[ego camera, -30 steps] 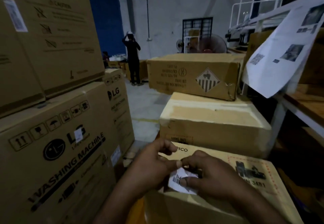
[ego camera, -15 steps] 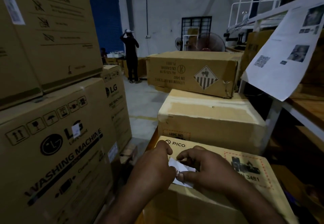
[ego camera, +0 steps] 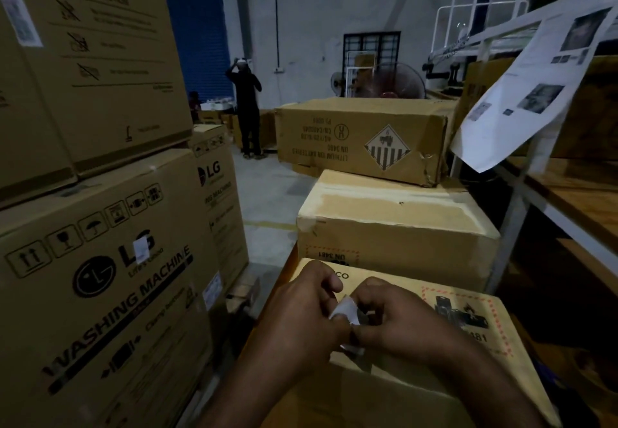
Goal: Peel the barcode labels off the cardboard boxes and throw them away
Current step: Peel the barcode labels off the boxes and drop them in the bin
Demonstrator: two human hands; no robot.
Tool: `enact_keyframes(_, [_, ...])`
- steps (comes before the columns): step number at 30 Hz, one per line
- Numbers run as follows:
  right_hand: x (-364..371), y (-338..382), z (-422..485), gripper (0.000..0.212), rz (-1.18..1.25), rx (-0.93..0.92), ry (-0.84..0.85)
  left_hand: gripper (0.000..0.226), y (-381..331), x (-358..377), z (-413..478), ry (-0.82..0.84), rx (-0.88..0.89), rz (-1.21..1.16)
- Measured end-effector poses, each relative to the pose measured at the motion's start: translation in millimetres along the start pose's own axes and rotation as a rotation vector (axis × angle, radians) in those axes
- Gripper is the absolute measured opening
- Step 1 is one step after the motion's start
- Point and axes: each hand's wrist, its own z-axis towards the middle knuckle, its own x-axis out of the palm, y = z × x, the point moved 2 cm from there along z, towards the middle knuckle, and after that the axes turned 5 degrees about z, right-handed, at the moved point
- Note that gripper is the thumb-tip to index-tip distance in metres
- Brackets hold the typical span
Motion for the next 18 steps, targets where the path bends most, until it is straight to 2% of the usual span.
enact_keyframes(5, [-5.8, 0.4, -2.4, 0.041, 0.139, -0.012, 0.074, 0.030, 4.7, -5.5, 0.1, 0.006, 0.000, -0.154])
enact_keyframes(8, [-7.0, -0.2, -4.9, 0.034, 0.236, 0.001, 0.102, 0.033, 12.7, -8.3, -1.8, 0.111, -0.092, -0.316])
enact_keyframes(11, [-7.4, 2.3, -8.5, 0.038, 0.313, -0.003, 0.117, 0.038, 20.7, -7.5, -3.1, 0.223, -0.117, -0.240])
enact_keyframes(13, [-8.1, 4.6, -10.6, 0.046, 0.326, -0.011, 0.113, 0.024, 19.1, -5.9, -4.5, 0.278, -0.074, -0.202])
enact_keyframes(15, [-9.4, 7.6, -12.0, 0.047, 0.316, -0.014, 0.092, 0.010, 16.9, -4.9, -5.2, 0.254, -0.030, -0.182])
enact_keyframes(18, [-14.0, 10.0, -14.7, 0.039, 0.349, -0.009, 0.036, 0.010, 13.4, -4.8, -5.1, 0.158, 0.008, -0.180])
